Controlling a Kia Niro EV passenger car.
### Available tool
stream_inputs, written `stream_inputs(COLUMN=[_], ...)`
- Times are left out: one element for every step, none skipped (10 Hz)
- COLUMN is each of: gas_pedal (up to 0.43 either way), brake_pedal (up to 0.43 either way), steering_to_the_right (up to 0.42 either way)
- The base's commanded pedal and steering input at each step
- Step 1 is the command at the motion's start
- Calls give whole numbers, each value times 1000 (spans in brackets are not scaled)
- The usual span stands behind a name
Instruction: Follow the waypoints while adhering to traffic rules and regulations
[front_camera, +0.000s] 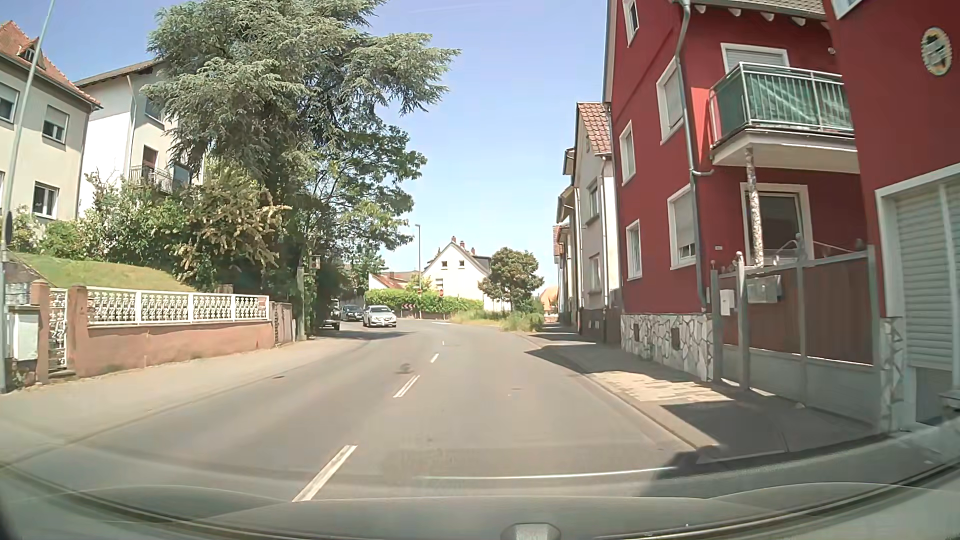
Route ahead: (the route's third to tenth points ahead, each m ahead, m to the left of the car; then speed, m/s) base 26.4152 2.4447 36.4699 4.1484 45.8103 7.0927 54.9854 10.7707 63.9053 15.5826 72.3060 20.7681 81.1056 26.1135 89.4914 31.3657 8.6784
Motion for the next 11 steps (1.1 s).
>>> stream_inputs(gas_pedal=[0,0,0,0,0,0,0,0,0,0,0], brake_pedal=[0,0,0,0,0,0,0,0,0,0,0], steering_to_the_right=[4,4,4,4,4,4,4,4,4,4,3])
